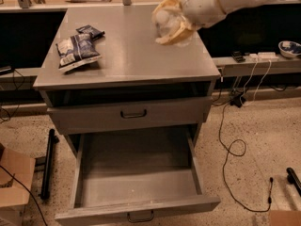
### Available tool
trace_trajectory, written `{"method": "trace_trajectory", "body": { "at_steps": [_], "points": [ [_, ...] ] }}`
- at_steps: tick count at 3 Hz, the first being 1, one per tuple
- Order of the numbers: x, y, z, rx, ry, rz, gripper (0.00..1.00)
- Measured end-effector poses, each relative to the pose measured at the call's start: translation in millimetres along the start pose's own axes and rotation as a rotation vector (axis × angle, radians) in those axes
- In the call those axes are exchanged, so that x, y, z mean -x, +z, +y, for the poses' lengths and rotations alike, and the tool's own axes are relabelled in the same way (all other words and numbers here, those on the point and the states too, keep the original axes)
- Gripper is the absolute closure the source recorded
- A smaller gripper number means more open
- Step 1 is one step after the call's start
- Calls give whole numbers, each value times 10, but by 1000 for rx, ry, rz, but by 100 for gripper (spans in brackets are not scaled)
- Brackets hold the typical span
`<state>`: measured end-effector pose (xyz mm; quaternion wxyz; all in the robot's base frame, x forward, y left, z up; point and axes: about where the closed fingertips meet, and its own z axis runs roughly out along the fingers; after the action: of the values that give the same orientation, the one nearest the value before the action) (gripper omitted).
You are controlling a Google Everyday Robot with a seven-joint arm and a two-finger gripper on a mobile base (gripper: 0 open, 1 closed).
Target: Pick water bottle from middle drawer and place on counter
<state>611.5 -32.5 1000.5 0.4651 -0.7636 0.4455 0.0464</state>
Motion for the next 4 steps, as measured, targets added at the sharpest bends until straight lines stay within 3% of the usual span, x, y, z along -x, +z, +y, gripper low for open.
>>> {"method": "trace_trajectory", "body": {
  "at_steps": [1, 2, 4],
  "points": [
    [-56, 243, -330, 32, -92, -11, 100],
    [-226, 635, -452, 91, -119, -25, 100],
    [-693, 1543, -390, 230, -118, -2, 98]
  ]
}}
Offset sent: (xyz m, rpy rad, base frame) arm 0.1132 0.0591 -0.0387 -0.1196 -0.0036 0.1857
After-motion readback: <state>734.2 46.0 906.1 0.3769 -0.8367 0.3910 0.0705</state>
